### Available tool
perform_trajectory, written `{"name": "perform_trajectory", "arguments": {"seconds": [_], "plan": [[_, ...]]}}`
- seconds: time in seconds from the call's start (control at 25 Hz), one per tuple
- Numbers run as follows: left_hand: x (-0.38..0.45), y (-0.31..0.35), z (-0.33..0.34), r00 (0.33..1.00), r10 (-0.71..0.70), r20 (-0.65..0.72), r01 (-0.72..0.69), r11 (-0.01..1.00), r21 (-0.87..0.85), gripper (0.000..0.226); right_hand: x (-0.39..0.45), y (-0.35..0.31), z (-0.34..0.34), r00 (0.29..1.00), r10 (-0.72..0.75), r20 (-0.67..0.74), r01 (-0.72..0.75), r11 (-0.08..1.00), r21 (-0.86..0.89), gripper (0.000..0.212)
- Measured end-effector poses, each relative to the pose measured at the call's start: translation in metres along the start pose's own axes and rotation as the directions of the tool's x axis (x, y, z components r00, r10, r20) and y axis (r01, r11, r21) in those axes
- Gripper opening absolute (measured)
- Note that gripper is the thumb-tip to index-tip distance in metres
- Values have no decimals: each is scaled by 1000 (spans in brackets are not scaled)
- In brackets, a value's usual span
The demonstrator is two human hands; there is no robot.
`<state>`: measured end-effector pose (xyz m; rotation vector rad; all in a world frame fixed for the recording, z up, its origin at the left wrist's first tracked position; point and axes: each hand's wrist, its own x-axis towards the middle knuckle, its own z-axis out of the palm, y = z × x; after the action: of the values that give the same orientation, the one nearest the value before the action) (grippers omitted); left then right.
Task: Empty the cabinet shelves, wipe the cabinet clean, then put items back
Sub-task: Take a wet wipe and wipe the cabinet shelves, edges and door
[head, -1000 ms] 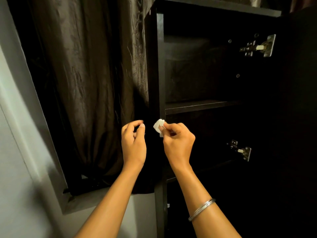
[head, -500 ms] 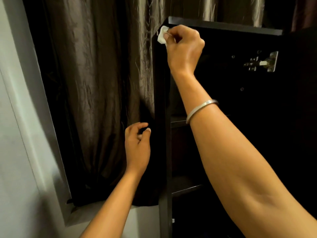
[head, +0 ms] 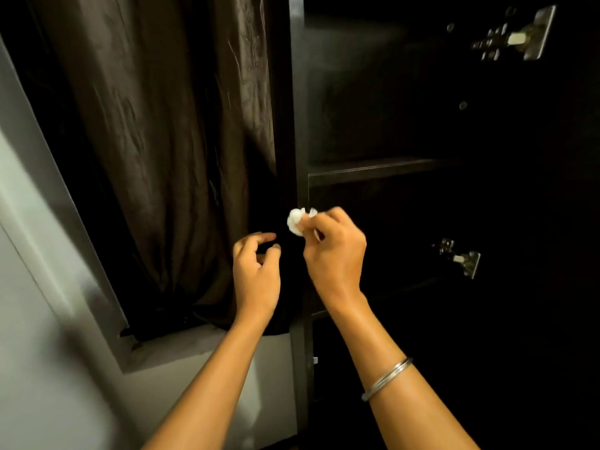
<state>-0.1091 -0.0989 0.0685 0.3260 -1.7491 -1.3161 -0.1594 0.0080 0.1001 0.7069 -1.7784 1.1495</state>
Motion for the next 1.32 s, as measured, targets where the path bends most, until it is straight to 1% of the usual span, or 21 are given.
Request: {"name": "perform_trajectory", "arguments": {"seconds": [0.08,0.16,0.24,0.28,0.32,0.44,0.52,0.64,0.8,0.88,1.0,1.08,1.12,1.16,1.2,1.28,1.32], "plan": [[-13,-13,3,1000,-27,5,26,999,44,18,-40,16,7,994,103,44,-104,994,28,10],[-22,-26,3,999,-41,14,40,996,75,18,-76,28,10,971,217,98,-221,975,31,14],[-29,-34,3,999,-52,15,51,995,91,18,-94,30,9,938,312,154,-319,947,24,22],[-30,-36,2,998,-55,18,53,994,93,18,-88,27,8,932,325,159,-335,941,41,25],[-30,-38,1,998,-53,21,50,994,95,19,-74,22,7,939,318,133,-330,941,79,26],[-28,-42,2,999,-51,18,49,994,97,20,-12,1,2,958,288,3,-280,928,247,21],[-28,-45,2,999,-53,10,52,996,78,20,4,-5,1,971,240,-15,-225,930,289,15],[-34,-55,0,995,-98,8,97,993,70,18,-35,10,4,980,195,35,-198,957,212,13],[-58,-94,-5,975,-220,27,217,971,98,16,-121,46,14,951,277,136,-288,955,66,15],[-72,-112,-7,956,-291,27,286,951,115,16,-146,52,17,946,285,155,-292,956,21,12],[-86,-129,-6,935,-354,34,346,927,144,17,-154,53,20,966,208,151,-204,978,-39,11],[-92,-135,-5,929,-366,52,355,923,151,16,-167,58,25,957,182,228,-162,981,-106,11],[-95,-137,-5,928,-368,57,356,922,152,16,-180,61,26,933,225,280,-201,973,-113,13],[-97,-138,-5,928,-367,59,355,923,148,15,-196,64,27,893,312,324,-294,950,-105,17],[-98,-138,-5,930,-362,61,352,926,137,14,-212,65,26,836,429,344,-422,901,-97,17],[-100,-139,-7,929,-366,57,358,927,115,13,-229,66,26,679,664,314,-674,733,-92,13],[-100,-141,-10,925,-376,50,370,923,104,13,-229,65,26,620,732,282,-751,658,-57,11]]}}
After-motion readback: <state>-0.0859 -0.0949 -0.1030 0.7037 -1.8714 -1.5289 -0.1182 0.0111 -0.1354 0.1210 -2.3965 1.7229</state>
